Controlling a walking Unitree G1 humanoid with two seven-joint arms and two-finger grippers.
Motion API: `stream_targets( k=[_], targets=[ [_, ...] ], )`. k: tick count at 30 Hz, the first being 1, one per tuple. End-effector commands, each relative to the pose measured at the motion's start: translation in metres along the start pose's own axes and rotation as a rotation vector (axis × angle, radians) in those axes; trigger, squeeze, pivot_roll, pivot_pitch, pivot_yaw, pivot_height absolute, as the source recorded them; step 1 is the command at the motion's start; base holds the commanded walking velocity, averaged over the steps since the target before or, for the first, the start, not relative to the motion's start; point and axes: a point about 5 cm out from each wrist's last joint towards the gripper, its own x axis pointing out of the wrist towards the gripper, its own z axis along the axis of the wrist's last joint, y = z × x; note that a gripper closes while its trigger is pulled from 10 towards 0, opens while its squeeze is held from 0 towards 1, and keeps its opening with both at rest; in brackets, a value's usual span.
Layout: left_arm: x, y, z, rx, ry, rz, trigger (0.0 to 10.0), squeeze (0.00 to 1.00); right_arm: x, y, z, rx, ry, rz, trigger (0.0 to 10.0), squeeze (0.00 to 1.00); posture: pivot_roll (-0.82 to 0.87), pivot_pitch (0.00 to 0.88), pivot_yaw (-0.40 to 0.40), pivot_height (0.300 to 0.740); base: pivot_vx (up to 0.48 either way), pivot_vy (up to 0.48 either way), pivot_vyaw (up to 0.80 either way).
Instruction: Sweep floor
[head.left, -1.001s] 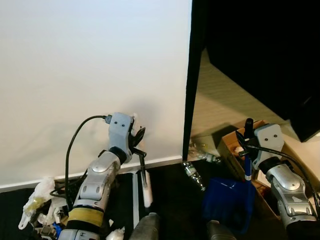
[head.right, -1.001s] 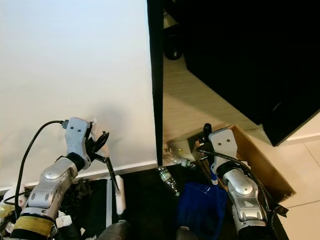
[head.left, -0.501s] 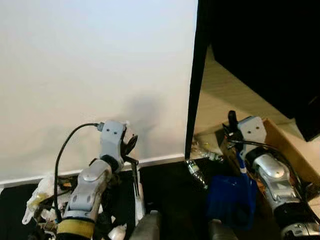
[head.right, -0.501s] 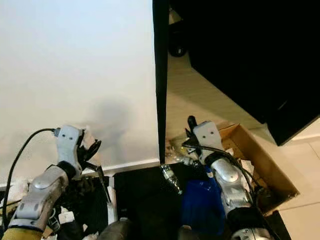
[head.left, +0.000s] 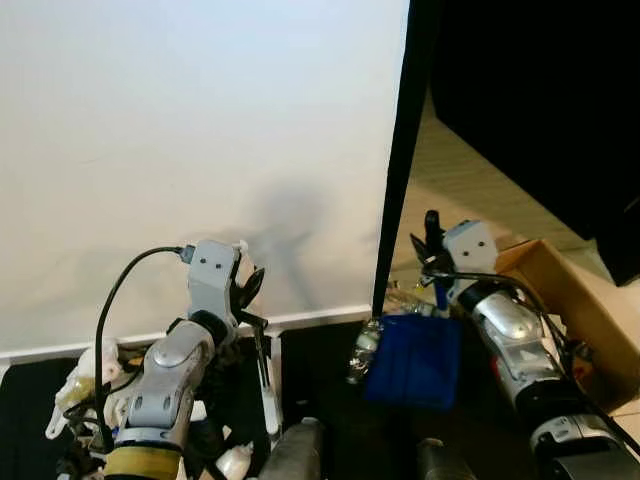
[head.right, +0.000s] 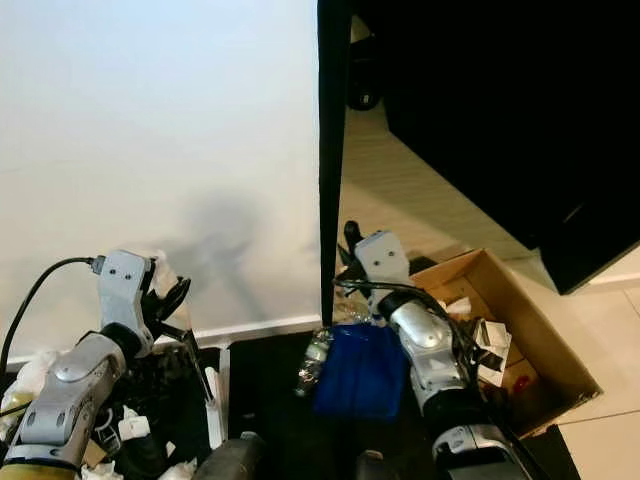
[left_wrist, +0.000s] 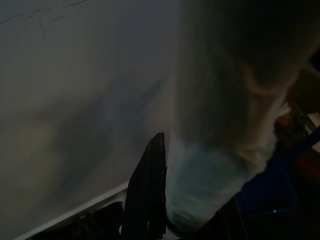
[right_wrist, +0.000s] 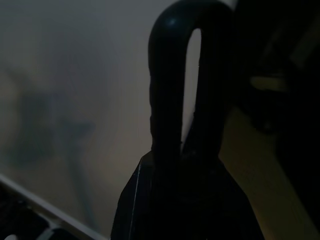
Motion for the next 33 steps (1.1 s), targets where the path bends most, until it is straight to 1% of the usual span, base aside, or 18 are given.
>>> stream_targets(
  k=[1,7,9,10,12,16,18,21,22,23,25,26,29,31,33],
  targets=[
    [-0.006,0.005,-0.002,0.007,0.008,0.021,10.0,0.0,-0.001,0.004,-0.001,-0.018,-0.011,0.022,10.0,0.0,0.27,0.19,0.064,0.74,0.0,0.0,0.0],
    [-0.004,0.001,-0.006,0.005,0.019,0.013,10.0,0.0,0.0,0.017,-0.006,-0.028,0.001,0.06,10.0,0.0,0.25,0.176,0.062,0.74,0.0,0.0,0.0],
    [-0.006,0.004,-0.018,0.021,0.051,0.025,10.0,0.0,0.0,0.025,-0.01,-0.024,0.014,0.08,10.0,0.0,0.25,0.168,0.054,0.74,0.0,0.0,0.0],
    [-0.006,0.004,-0.018,0.021,0.051,0.025,10.0,0.0,0.0,0.025,-0.01,-0.024,0.014,0.08,10.0,0.0,0.25,0.168,0.054,0.74,0.0,0.0,0.0],
    [-0.01,0.009,-0.027,0.02,0.067,0.029,10.0,0.0,0.0,0.031,-0.012,-0.016,0.013,0.095,10.0,0.0,0.25,0.163,0.05,0.74,0.0,0.0,0.0],
    [-0.011,0.014,-0.027,0.011,0.06,0.042,10.0,0.0,0.001,0.034,-0.012,-0.014,0.009,0.11,10.0,0.0,0.24,0.162,0.046,0.74,0.0,0.0,0.0],
    [-0.011,0.016,-0.026,0.004,0.047,0.049,10.0,0.0,0.003,0.036,-0.011,-0.019,0.008,0.119,10.0,0.0,0.24,0.16,0.043,0.74,0.0,0.0,0.0],
    [-0.009,0.02,-0.019,-0.059,-0.039,0.083,10.0,0.0,0.009,0.041,-0.009,-0.023,0.004,0.144,10.0,0.0,0.24,0.157,0.032,0.74,0.0,0.0,0.0],
    [-0.009,0.019,-0.018,-0.075,-0.05,0.08,10.0,0.0,0.011,0.041,-0.009,-0.015,0.005,0.147,10.0,0.0,0.24,0.155,0.03,0.74,0.0,0.0,0.0],
    [-0.009,0.018,-0.018,-0.067,-0.055,0.072,10.0,0.0,0.012,0.041,-0.009,-0.006,0.009,0.147,10.0,0.0,0.24,0.153,0.026,0.74,0.0,0.0,0.0],
    [-0.01,0.014,-0.021,-0.017,-0.074,0.047,10.0,0.0,0.012,0.042,-0.011,0.026,0.027,0.157,10.0,0.0,0.24,0.147,0.021,0.74,0.0,0.0,0.0],
    [-0.01,0.013,-0.022,-0.009,-0.074,0.04,10.0,0.0,0.012,0.043,-0.013,0.022,0.038,0.163,10.0,0.0,0.24,0.146,0.02,0.74,0.0,0.0,0.0],
    [-0.009,0.012,-0.023,-0.012,-0.075,0.039,10.0,0.0,0.011,0.044,-0.015,0.018,0.051,0.183,10.0,0.0,0.24,0.146,0.014,0.74,0.0,0.0,0.0],
    [-0.006,0.012,-0.025,-0.004,-0.086,0.038,10.0,0.0,0.01,0.047,-0.015,0.014,0.044,0.207,10.0,0.0,0.24,0.145,0.005,0.74,0.0,0.0,0.0],
    [-0.006,0.012,-0.025,-0.004,-0.086,0.038,10.0,0.0,0.01,0.047,-0.015,0.014,0.044,0.207,10.0,0.0,0.24,0.145,0.005,0.74,0.0,0.0,0.0]
  ],
)
